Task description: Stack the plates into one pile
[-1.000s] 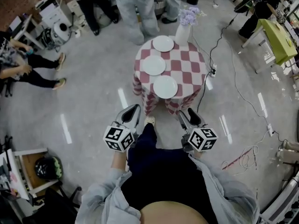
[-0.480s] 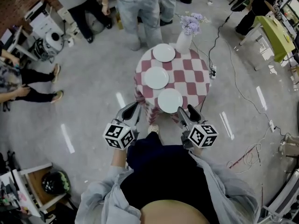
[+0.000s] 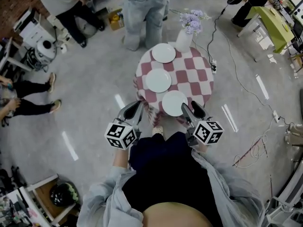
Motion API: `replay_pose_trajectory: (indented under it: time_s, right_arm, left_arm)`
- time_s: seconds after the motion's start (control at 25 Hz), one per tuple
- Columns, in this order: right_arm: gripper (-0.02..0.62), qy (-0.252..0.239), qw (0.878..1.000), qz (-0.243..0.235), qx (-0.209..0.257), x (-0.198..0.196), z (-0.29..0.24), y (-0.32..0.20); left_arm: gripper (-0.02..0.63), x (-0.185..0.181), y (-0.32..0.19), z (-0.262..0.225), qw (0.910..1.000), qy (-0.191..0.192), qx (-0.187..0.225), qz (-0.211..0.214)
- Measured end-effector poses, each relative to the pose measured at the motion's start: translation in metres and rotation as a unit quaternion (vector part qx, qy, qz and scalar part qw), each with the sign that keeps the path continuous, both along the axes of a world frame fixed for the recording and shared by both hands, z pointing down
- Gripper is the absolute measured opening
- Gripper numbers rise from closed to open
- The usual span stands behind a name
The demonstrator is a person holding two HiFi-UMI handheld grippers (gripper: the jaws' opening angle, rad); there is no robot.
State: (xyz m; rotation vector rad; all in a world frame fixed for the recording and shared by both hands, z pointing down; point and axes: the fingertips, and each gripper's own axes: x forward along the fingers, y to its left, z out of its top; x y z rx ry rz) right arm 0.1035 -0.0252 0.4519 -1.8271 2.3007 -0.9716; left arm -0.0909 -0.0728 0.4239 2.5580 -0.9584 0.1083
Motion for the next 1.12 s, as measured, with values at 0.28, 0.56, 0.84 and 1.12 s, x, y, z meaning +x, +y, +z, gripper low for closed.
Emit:
replay_pose_trajectory:
  time_s: [0.28, 0.56, 0.84, 1.12]
  right_arm:
    - [0.231, -0.021, 0.999, 0.004, -0.025, 0.020, 0.011, 0.004]
    - [0.230, -0.083, 0.992, 0.030, -0.089, 0.048, 0.055, 0.006]
    - [0.230, -0.161, 0.971, 0.003, -0.175, 0.047, 0.115, 0.012]
    - [0.215, -0.169, 0.953, -0.031, -0.249, 0.049, 0.166, 0.018]
  left_arm:
    - [0.012, 0.004, 0.010, 0.016, 0.9995, 0.003, -0.025, 0.018]
    - [0.012, 0.025, 0.014, 0.048, 0.9968, 0.002, -0.065, 0.046]
    - [0.012, 0.046, 0.012, 0.091, 0.9919, -0.011, -0.105, 0.071]
    - [0.012, 0.057, 0.006, 0.132, 0.9850, -0.010, -0.162, 0.060]
